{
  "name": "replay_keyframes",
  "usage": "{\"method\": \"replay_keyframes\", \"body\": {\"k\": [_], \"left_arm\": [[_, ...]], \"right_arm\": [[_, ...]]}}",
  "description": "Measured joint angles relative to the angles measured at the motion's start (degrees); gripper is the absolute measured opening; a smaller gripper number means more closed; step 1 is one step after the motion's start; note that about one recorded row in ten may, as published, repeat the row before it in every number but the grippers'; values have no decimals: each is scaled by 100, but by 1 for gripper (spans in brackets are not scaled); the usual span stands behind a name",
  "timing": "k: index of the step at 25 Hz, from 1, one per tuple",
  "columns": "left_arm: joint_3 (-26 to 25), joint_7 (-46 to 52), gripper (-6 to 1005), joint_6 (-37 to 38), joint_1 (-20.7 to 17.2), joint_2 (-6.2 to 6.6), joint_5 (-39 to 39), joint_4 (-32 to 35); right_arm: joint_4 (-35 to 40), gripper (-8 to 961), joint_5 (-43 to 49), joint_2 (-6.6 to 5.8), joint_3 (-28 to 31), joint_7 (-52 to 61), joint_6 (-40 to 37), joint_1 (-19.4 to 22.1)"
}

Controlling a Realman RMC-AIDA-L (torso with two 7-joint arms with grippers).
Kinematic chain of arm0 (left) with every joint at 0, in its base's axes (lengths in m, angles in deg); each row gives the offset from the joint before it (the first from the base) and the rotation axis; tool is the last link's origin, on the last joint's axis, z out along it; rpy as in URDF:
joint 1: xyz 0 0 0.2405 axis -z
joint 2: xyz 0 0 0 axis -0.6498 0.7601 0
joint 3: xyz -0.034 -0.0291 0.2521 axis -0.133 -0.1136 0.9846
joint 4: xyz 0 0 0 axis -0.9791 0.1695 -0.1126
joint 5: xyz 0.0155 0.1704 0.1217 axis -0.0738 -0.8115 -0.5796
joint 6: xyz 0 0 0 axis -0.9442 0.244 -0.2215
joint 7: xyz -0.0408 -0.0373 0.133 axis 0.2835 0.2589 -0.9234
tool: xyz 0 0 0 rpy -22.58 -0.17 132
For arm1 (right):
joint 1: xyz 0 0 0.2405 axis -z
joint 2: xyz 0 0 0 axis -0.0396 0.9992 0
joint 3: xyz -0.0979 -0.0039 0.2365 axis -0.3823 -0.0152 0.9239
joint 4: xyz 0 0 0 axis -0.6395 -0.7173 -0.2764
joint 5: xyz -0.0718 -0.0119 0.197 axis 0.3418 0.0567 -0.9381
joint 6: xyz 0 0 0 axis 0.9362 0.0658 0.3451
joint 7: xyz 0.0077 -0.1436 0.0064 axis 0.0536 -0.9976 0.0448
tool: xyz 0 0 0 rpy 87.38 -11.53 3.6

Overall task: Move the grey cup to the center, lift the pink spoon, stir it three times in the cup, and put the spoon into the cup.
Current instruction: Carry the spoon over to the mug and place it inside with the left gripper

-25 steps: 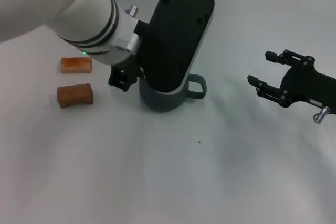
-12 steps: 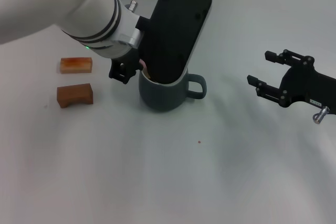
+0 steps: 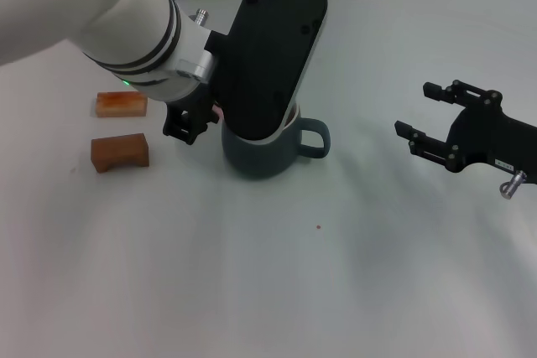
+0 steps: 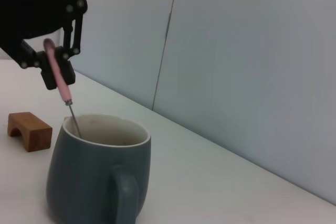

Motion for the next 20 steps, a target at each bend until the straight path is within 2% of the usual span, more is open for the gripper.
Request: {"method": "replay_keyframes", "body": {"k": [6,20], "left_arm": [[25,2,135,-82,-9,0,260,109],[5,55,138,-517,52,0,120,-190]], "right_arm": [[-1,682,0,0,0,1,2,0],[0,682,0,0,-13,0,-3,0]]}}
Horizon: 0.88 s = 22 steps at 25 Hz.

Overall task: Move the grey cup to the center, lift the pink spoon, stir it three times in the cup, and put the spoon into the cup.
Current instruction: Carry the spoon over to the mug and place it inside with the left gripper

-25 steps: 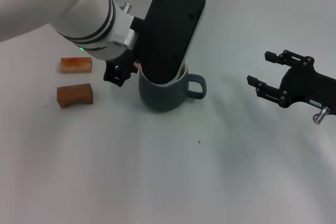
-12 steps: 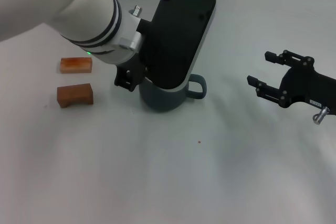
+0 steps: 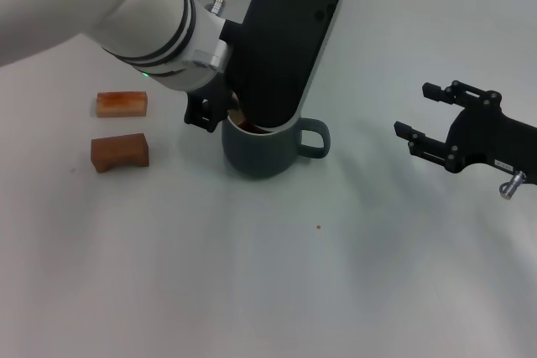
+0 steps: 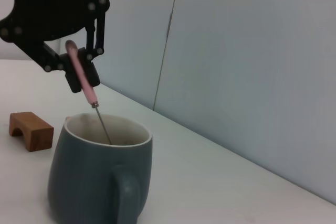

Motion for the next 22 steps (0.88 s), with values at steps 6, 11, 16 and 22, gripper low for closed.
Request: {"method": "replay_keyframes", "body": {"k": [6,11,16,22], "left_arm": [[-54,-37,140,86,-31,0,-68,-28],[-75,-31,141,241,-48,0,-62,65],[-38,-7,142,369,-57,0,29,176],[75,7,143,165,-22,0,155,162]], "right_arm": [[0,682,0,0,8,0,-4,0],[-3,682,0,0,13,0,-5,0],[-2,682,0,0,4,0,-5,5],[-1,682,0,0,-15,0,-5,9]]}}
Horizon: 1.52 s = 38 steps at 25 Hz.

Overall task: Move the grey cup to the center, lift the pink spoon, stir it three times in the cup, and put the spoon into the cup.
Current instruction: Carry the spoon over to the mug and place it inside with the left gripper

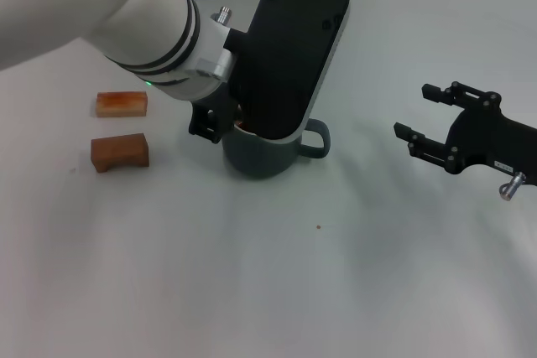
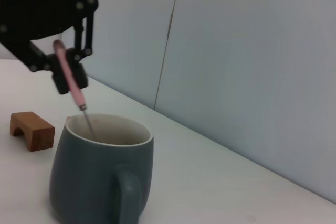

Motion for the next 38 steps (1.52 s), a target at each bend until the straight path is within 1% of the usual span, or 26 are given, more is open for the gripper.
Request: {"method": "replay_keyframes", "body": {"k": [6,7,10,17,25,36,38], "left_arm": [[1,0,144,-178,18,0,-51,-138],[-37,0,145,-233,17,0,-61,-237],[-85,-6,145,-235,-6,0,-72,-262],[-173,-4,147,-121,-68,2,-133,-199],[-137,-1,149,119,-172,8,-90,-26],[-77,-6,151,-45,-110,3,61,-3],[-49,-21,151,-191,-76,2,67,-66]], "right_arm": [[4,682,0,3,-3,0,0,0],[7,682,0,4,1,1,0,0],[5,682,0,6,3,2,0,0],[6,682,0,9,4,4,0,0],[1,682,0,9,10,7,1,0],[0,682,0,10,2,13,0,0],[1,682,0,9,4,18,-7,0]]}}
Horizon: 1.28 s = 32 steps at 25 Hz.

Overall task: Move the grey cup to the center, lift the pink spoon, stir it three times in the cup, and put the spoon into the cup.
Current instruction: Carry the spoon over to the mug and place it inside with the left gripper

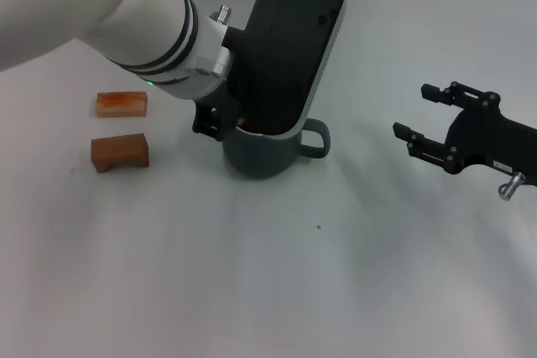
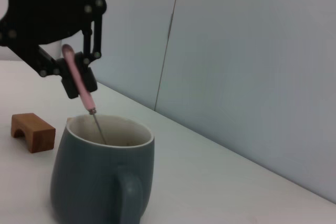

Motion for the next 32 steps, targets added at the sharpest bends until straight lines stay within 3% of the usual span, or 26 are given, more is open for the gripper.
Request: {"method": "replay_keyframes", "body": {"k": [10,32], "left_arm": [[-192,-30,154,-102,16,-2,-149,-211],[-199,324,158,3,-136,5,-75,-18]], "right_arm": [[-2,682,0,0,19,9,-53,7],[20,682,0,-1,20,62,-55,9]]}}
